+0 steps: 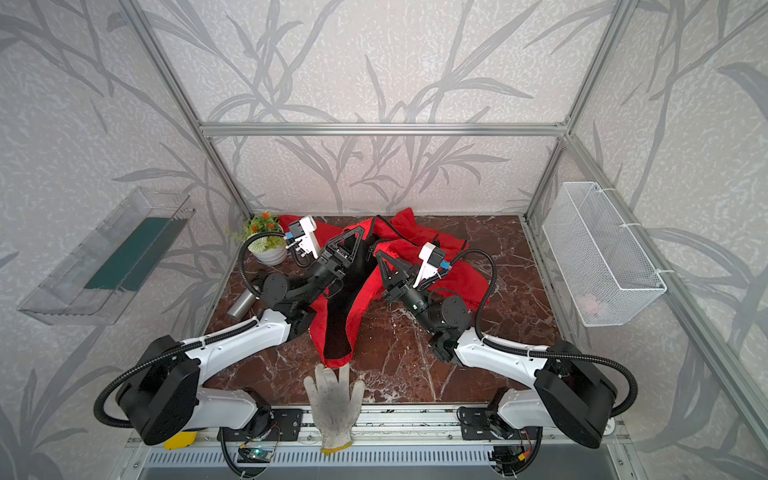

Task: Zip up the jacket

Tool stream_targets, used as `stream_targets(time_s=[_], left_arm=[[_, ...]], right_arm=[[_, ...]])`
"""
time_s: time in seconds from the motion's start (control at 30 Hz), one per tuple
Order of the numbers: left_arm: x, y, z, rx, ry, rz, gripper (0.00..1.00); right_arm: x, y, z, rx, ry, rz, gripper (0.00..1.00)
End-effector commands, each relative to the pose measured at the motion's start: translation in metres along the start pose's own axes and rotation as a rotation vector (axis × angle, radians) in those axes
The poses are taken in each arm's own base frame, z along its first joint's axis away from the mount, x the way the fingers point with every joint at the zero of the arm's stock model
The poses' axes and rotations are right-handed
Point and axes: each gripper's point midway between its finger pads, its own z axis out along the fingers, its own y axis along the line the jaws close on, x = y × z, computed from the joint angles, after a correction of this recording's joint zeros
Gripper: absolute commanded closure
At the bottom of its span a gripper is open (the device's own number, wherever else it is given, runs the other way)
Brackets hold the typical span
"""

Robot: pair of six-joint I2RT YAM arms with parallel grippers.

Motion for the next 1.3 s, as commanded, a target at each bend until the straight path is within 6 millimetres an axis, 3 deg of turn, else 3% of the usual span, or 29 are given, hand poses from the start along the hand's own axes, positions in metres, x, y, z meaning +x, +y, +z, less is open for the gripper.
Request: stream_targets(time_s=[0.0, 0.27, 0.7, 1.27], left_arm=[[-0.018, -0.03, 0.006, 0.102, -0.053, 0.014, 1.0], [-0.02, -0.033, 0.01, 0.111, -0.061, -0.023, 1.0], [-0.046, -0.056, 0.02, 0.165, -0.126, -0.125, 1.0], [-0.042, -0.068, 0.024, 0.195, -0.119, -0.134, 1.0]], right_arm=[[-0.037, 0.033, 0.007, -0.104, -0.11, -0.018, 1.0], [-0.045, 0.039, 0.007, -0.118, -0.129, -0.039, 1.0], [-0.074, 0.074, -0.001, -0.187, -0.206, -0.2, 1.0], [-0.075, 0.074, 0.01, -0.178, -0.219, -0.219, 1.0]])
